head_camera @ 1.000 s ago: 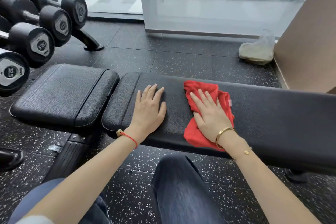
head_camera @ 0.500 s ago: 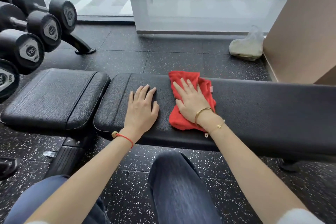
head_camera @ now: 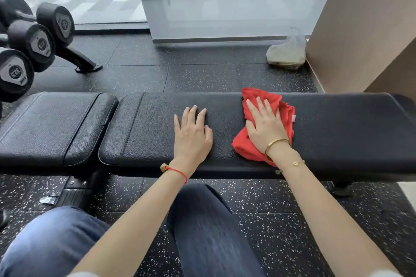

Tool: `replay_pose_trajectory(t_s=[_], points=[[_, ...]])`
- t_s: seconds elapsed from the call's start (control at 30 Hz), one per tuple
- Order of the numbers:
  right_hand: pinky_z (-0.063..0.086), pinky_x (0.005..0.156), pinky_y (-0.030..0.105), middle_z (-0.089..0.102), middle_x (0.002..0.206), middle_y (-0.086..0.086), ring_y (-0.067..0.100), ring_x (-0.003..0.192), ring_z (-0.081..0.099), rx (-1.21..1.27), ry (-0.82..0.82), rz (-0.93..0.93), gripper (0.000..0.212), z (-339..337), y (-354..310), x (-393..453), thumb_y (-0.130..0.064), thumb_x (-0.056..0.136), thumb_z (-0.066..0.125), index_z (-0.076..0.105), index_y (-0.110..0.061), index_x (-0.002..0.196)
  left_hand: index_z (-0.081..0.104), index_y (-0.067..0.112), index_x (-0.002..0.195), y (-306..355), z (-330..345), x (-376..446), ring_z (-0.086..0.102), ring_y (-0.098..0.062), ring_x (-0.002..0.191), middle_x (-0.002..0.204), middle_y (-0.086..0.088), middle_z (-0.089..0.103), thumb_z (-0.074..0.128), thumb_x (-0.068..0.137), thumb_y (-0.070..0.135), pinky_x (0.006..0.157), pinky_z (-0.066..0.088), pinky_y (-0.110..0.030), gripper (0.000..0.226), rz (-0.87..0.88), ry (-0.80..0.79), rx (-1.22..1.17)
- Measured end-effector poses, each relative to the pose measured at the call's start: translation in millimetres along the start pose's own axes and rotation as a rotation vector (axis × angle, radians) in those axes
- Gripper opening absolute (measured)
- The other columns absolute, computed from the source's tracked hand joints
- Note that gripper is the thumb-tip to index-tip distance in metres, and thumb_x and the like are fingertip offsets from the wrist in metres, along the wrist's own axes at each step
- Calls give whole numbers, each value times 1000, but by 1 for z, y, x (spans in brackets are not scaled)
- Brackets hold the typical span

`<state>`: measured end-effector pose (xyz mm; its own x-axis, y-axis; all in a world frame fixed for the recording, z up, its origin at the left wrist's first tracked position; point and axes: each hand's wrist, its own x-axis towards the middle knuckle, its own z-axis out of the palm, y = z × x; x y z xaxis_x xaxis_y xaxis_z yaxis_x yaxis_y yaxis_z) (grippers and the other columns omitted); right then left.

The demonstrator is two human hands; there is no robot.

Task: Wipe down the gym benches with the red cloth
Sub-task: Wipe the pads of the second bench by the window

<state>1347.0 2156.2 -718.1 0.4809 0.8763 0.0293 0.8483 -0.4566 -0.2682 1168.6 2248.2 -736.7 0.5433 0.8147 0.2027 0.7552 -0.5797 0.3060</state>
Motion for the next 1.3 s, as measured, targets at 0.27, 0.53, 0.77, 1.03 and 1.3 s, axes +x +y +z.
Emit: replay_pose_trajectory(t_s=[0.27,0.53,0.77,1.03,1.3], points=[[0,120,43,6,161,4,22,149,3,-89,5,-221,64,19,-44,-45,-36,94,36,12,-26,153,39,17,147,0,3,-1,22,-26,148,157,-9,33,41,95,26,122,9,-53,53,6,20,15],[5,121,40,20,159,2,19,148,13,-43,159,-64,62,8,5,-73,-37,91,29,23,-24,152,37,18,148,-4,3,-3,20,-26,149,158,-8,31,39,96,28,122,10,-53,53,22,15,6],[0,120,43,12,161,4,22,149,7,-71,110,-52,61,8,-8,-56,-34,94,37,20,-24,152,36,17,149,0,3,-4,20,-27,149,158,-9,30,38,96,28,122,9,-53,53,11,14,34],[1,121,42,11,161,-2,17,149,5,-10,30,-224,61,9,-12,-53,-34,95,38,17,-30,152,34,17,150,1,1,-4,17,-25,150,159,-8,27,38,98,27,122,8,-52,53,4,-4,44],[1,120,45,2,162,5,22,149,0,-12,-95,50,59,-15,25,45,-32,98,33,14,-25,153,33,16,149,6,-2,-5,17,-27,150,159,-9,28,35,97,28,122,8,-53,53,-1,-16,60]])
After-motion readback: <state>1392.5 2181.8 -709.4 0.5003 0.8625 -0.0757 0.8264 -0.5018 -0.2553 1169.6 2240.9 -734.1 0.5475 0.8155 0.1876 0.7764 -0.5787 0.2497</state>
